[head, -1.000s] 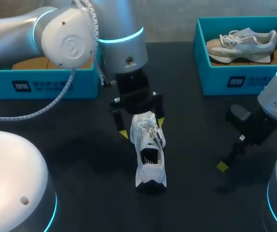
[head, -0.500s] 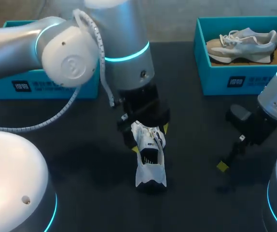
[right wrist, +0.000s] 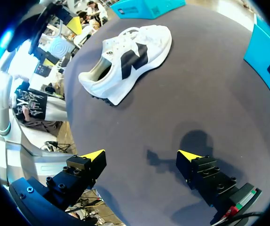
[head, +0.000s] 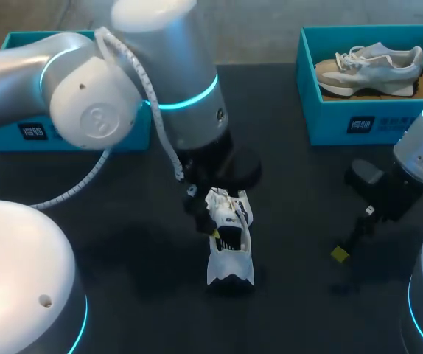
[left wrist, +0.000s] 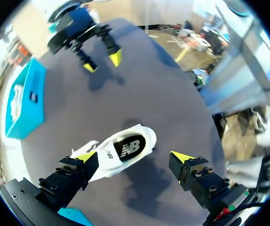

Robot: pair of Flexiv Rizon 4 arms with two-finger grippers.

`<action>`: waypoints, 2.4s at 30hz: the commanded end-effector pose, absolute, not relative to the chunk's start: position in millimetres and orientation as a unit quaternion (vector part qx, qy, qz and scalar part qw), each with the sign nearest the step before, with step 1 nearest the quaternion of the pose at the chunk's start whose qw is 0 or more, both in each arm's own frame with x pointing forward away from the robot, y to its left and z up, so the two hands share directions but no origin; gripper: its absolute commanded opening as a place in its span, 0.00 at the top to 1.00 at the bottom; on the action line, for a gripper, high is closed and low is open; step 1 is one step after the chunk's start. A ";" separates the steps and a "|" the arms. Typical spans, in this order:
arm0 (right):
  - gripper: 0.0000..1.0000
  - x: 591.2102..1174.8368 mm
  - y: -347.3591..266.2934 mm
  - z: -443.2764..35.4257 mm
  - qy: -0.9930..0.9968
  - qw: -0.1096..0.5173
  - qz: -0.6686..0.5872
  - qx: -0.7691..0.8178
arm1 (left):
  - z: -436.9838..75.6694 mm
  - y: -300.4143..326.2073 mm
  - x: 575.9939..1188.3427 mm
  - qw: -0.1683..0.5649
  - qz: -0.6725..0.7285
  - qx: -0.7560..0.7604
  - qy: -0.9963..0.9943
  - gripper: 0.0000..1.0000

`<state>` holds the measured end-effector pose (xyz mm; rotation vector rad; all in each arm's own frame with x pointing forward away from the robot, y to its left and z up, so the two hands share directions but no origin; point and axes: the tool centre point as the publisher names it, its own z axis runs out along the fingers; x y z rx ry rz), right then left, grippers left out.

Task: Take the shoe out of the shoebox, open the shoe tongue, remove and reinsert the insole, then place the shoe into the shoebox

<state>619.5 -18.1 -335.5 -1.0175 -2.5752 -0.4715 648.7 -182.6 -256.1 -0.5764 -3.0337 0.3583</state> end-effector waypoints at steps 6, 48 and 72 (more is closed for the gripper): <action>0.00 618.3 -17.5 -335.5 -0.904 0.164 -0.164 -0.358 | -253.8 -183.7 639.8 -0.041 0.081 -0.087 -0.992 0.00; 0.00 618.3 -17.5 -335.5 -0.904 0.164 -0.164 -0.358 | -349.4 -198.7 604.3 0.072 0.057 -0.013 -0.996 0.00; 0.00 618.3 -17.5 -335.5 -0.904 0.164 -0.164 -0.358 | -377.7 -203.5 592.0 0.070 0.021 -0.007 -0.997 0.09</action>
